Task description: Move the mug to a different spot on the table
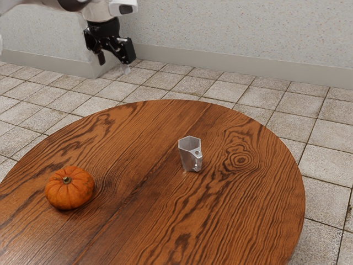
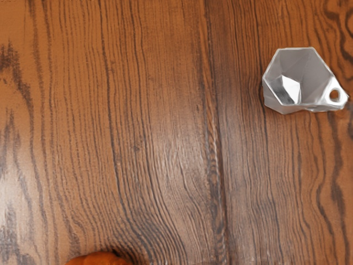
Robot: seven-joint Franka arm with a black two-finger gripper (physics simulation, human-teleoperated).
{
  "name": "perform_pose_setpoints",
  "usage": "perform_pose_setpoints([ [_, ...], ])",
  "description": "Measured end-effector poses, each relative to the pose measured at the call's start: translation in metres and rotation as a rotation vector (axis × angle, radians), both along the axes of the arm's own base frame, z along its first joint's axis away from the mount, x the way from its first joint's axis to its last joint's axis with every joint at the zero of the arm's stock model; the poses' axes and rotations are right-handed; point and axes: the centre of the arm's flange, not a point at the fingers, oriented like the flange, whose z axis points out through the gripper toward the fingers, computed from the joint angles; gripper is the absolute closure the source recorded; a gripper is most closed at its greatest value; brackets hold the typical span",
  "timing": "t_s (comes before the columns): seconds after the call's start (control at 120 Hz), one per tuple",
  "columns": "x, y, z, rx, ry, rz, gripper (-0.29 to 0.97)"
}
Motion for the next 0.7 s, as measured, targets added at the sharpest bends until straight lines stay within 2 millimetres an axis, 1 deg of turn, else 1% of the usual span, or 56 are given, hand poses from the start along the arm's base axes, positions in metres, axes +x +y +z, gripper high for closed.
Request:
perform_pose_setpoints([
  [0.042,-0.005,-0.019,0.002,-0.015,0.009,-0.040,0.00],
  [0.083,-0.009,-0.031,0.003,-0.025,0.019,-0.066,0.00],
  [0.125,-0.010,-0.038,-0.007,-0.030,0.047,-0.077,0.00],
  [0.2,0.005,-0.047,-0.045,-0.009,0.114,-0.062,0.00],
  [0.233,0.011,-0.055,-0.060,-0.008,0.132,-0.058,0.00],
  [0.333,0.032,-0.094,-0.117,-0.050,0.197,-0.027,0.00],
  [0.433,0.050,-0.138,-0.182,-0.106,0.242,0.031,0.00],
  [0.475,0.057,-0.151,-0.209,-0.115,0.253,0.070,0.00],
  [0.525,0.065,-0.158,-0.238,-0.125,0.256,0.127,0.00],
  [0.575,0.073,-0.162,-0.261,-0.135,0.251,0.197,0.00],
  [0.625,0.079,-0.165,-0.278,-0.142,0.241,0.267,0.00],
  [0.7,0.088,-0.162,-0.295,-0.145,0.217,0.369,0.00],
])
